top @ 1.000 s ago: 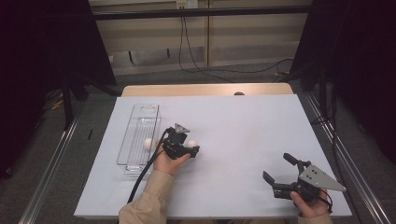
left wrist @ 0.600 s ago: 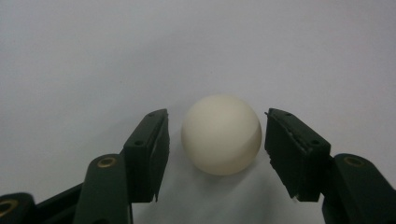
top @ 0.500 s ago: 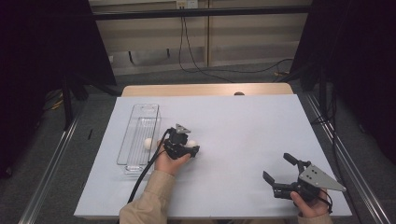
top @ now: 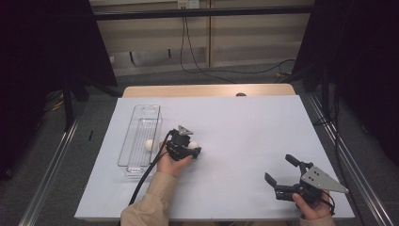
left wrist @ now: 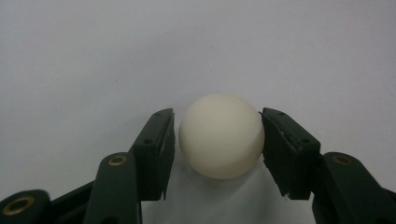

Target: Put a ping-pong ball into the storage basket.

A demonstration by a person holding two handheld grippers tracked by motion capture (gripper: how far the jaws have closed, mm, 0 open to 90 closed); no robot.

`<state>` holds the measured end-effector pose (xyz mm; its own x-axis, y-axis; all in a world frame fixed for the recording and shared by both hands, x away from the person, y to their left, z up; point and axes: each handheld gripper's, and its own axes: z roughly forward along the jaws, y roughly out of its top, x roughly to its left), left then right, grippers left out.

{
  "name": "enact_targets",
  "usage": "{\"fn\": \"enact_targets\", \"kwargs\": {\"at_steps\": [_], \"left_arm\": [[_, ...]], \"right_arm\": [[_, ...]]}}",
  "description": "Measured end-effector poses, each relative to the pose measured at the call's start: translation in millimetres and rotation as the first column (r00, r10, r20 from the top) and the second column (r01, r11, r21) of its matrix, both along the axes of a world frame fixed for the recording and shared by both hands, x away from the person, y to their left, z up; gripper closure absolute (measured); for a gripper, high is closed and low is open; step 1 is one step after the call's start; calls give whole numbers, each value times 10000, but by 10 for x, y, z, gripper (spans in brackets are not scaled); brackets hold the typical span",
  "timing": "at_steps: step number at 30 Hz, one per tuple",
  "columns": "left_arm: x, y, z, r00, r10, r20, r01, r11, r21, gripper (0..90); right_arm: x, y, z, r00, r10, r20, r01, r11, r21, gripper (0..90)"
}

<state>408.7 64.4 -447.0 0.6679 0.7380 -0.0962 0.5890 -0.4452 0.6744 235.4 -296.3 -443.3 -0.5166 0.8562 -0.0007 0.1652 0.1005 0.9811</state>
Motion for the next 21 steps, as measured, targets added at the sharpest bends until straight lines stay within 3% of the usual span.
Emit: {"fn": "enact_targets", "kwargs": {"at_steps": [13,21], "left_arm": [[-5,-22,-31,9999,-105,-61,107,9995,284,504],[-6,-20,-25,9997,-92,-237,96,9998,183,509]], "right_arm": [[-1,1,0,10000,18,-16,-18,10000,-8,34],[-1,-2,0,10000,19,-18,-19,10000,-21,34]]}}
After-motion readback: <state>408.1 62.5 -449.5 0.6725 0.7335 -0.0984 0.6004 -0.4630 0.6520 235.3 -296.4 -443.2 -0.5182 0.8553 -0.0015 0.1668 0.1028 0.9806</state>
